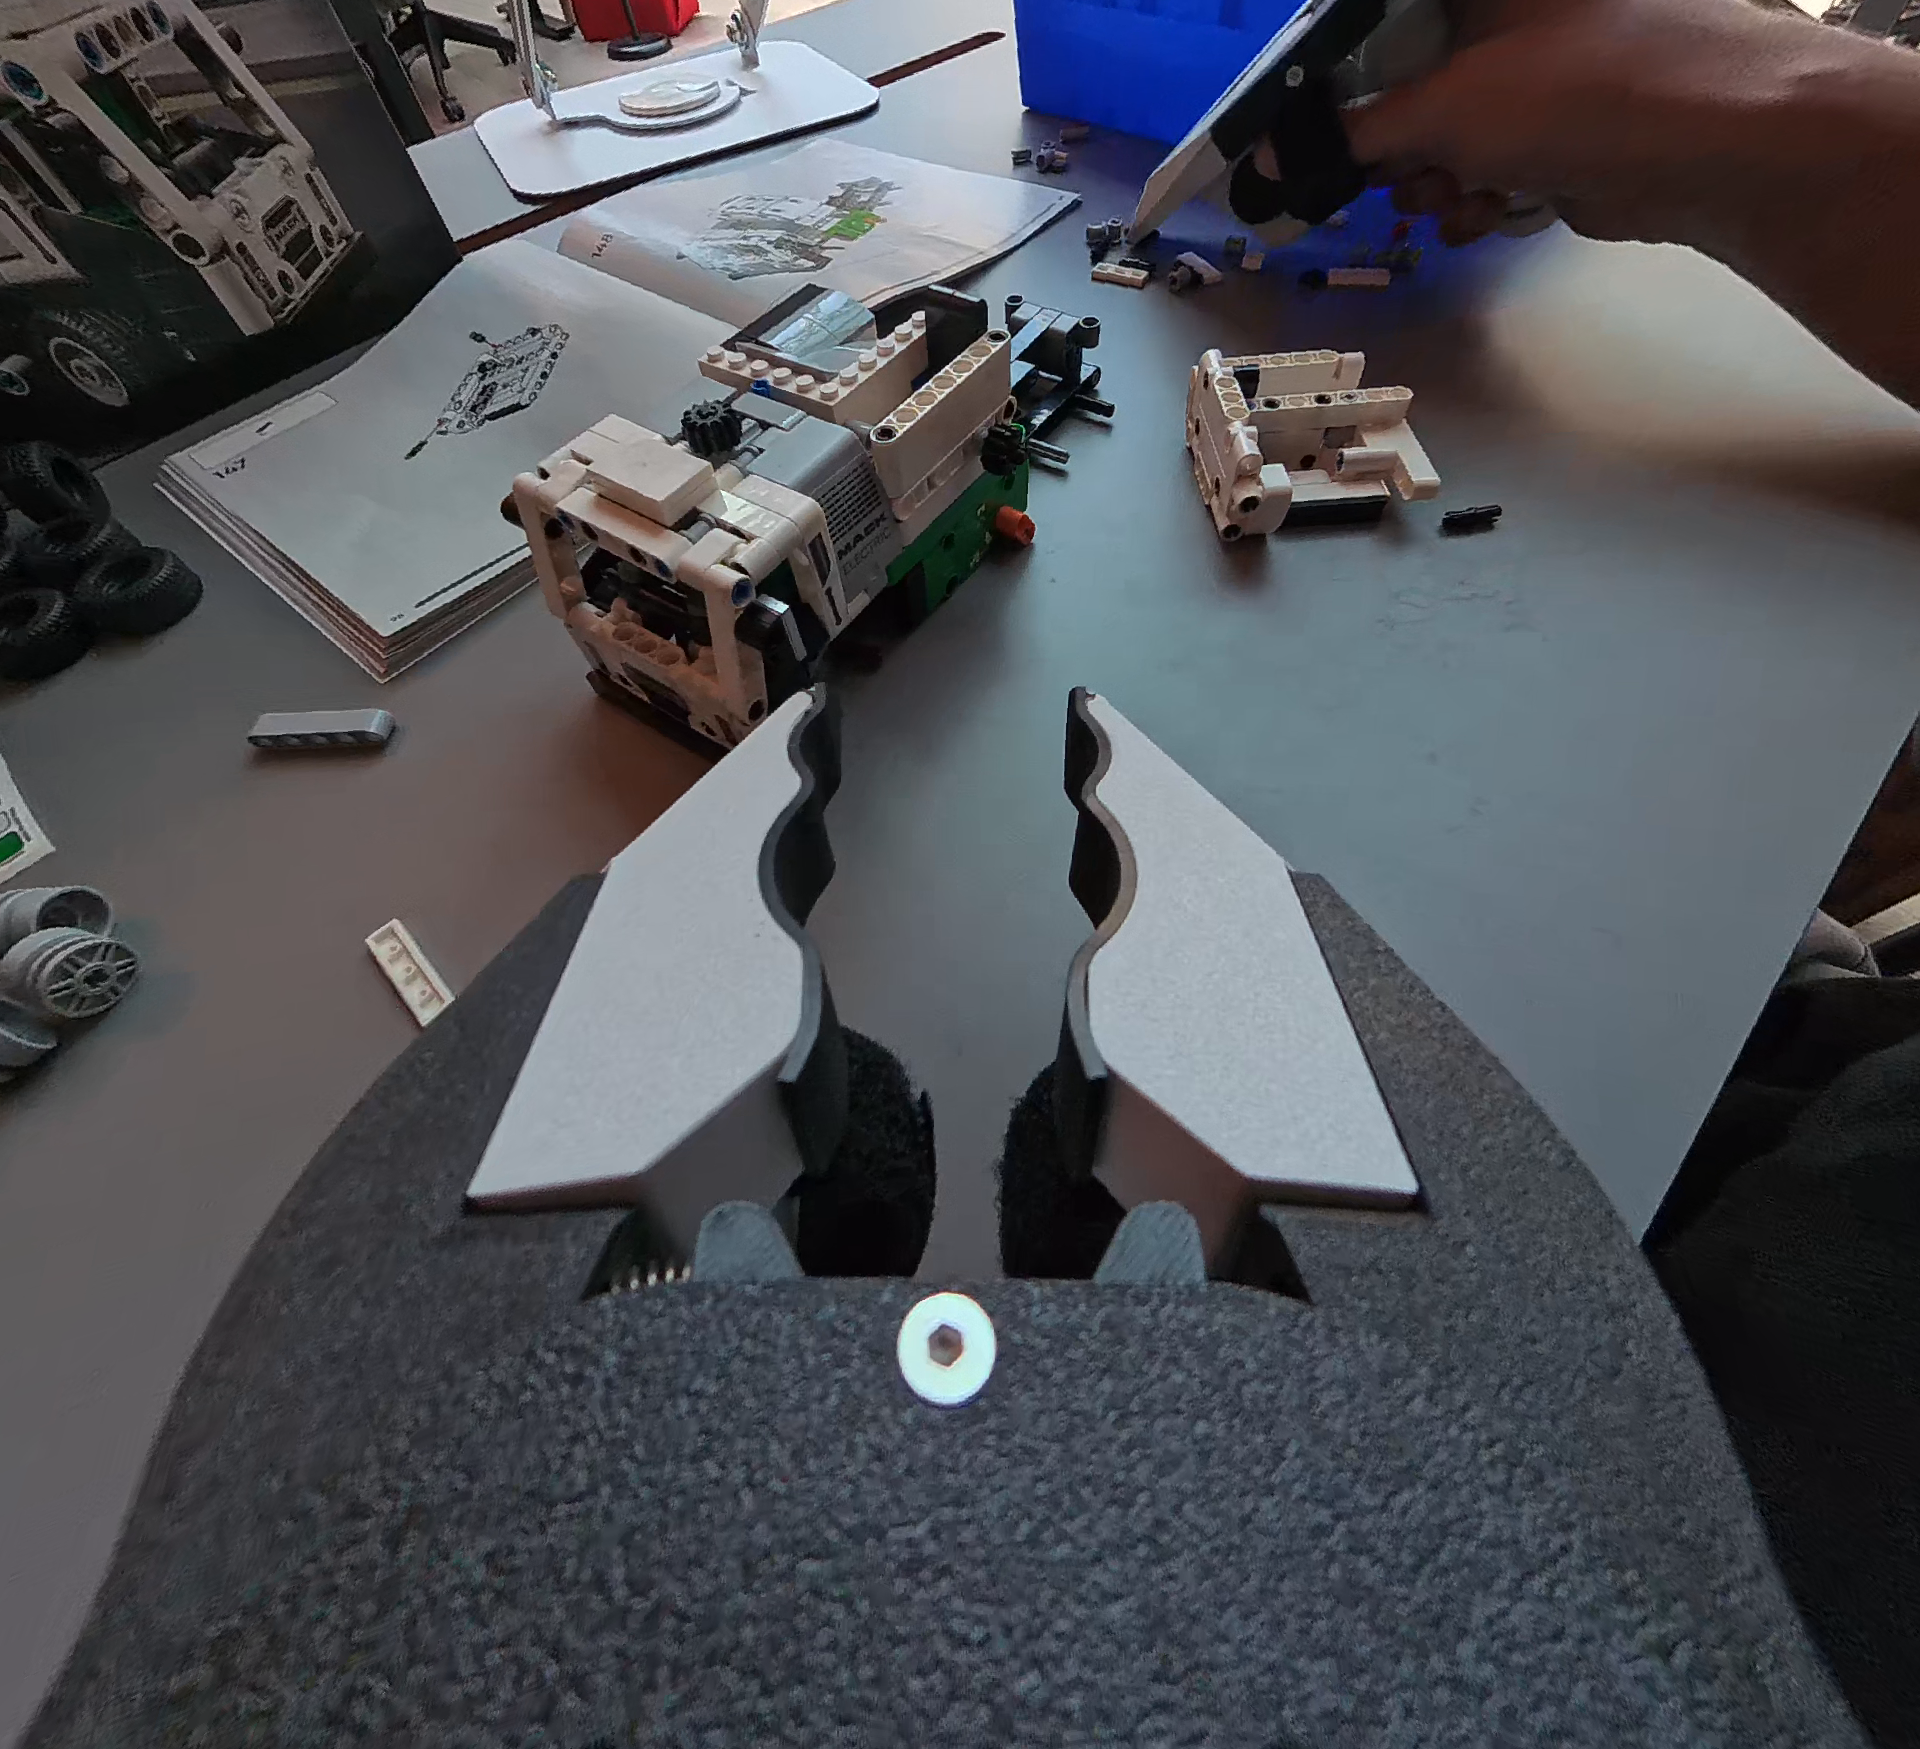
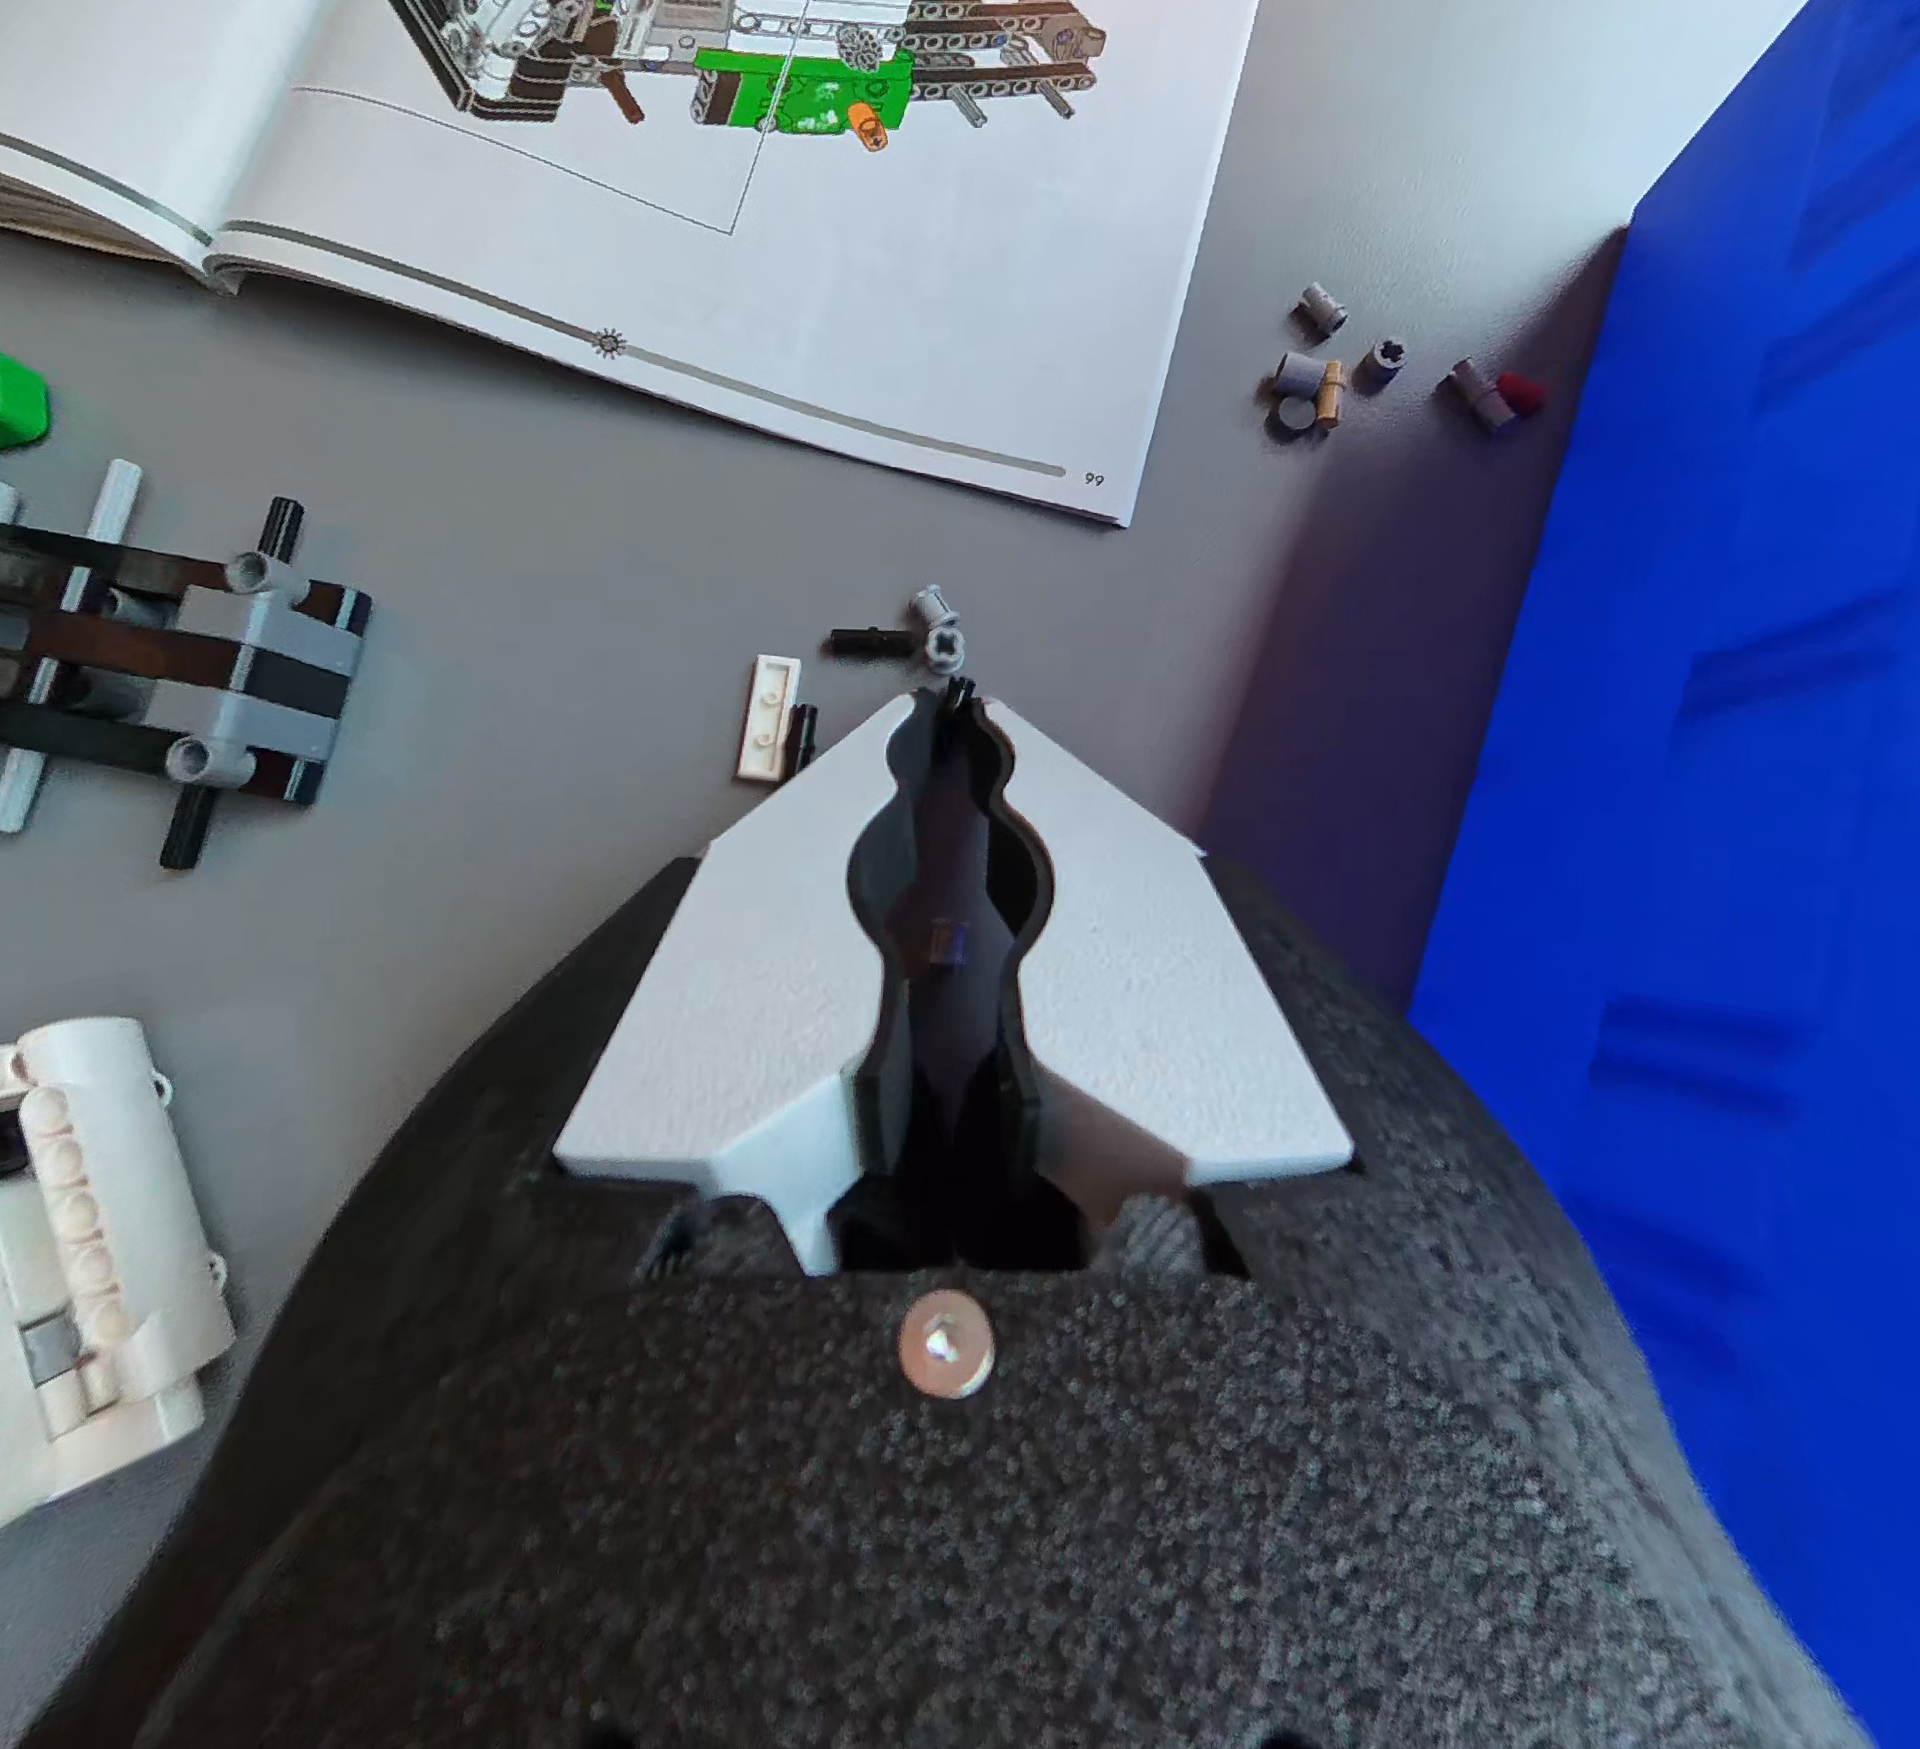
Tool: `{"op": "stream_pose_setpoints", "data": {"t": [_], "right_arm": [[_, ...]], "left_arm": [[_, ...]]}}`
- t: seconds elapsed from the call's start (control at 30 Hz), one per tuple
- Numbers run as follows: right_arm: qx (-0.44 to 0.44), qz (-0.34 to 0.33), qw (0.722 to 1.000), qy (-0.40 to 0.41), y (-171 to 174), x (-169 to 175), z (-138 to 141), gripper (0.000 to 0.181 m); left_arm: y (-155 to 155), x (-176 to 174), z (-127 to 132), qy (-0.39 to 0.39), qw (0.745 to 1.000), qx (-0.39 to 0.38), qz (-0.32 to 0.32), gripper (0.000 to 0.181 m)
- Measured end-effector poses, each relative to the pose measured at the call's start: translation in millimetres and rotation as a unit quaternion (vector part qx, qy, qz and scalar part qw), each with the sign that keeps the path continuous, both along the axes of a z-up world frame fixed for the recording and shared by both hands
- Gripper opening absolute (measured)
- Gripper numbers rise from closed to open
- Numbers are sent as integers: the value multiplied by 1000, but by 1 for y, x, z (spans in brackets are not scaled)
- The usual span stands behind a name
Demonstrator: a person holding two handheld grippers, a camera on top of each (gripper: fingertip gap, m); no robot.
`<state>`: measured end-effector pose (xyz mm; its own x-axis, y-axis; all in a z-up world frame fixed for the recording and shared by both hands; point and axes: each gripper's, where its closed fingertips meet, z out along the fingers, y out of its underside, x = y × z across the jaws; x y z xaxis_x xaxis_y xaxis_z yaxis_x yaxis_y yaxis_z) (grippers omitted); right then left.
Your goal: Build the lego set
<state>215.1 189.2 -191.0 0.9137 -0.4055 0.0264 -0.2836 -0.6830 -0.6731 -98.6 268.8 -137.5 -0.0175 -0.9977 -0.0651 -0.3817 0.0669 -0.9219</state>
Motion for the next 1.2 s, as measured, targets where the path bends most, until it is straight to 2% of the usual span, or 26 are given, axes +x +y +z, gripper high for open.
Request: {"op": "stream_pose_setpoints", "data": {"t": [0.1,0.23,0.33,0.4,0.57,0.73,0.8,0.87,0.97,1.1,1.2], "right_arm": [[7,28,999,-23,-8,-21,22,4],[3,137,990,-40,-39,-93,59,4],[-36,205,978,24,-80,-148,42,4],[-38,222,972,65,-97,-174,23,4],[-19,220,972,77,-94,-197,-1,4],[-18,217,974,58,-88,-191,-1,8],[5,222,974,48,-83,-186,12,11],[47,190,981,15,-71,-160,34,11],[97,97,990,-30,-45,-103,58,14],[50,75,995,-35,-18,-60,32,15],[33,61,997,-37,-7,-38,24,13]], "left_arm": [[-2,1,0,1,1000,2,-4,42],[-4,0,-1,6,1000,4,-7,42],[-7,2,-1,3,1000,-5,-13,42],[-8,4,-1,2,1000,-5,-18,42],[-15,8,2,3,1000,5,-30,42],[-21,5,1,10,999,15,-35,42],[-22,3,-1,12,999,14,-32,42],[-22,3,-2,12,999,9,-28,42],[-25,3,0,8,1000,2,-28,42],[-28,2,3,7,999,20,-28,42],[-27,-2,1,12,999,32,-23,42]]}}
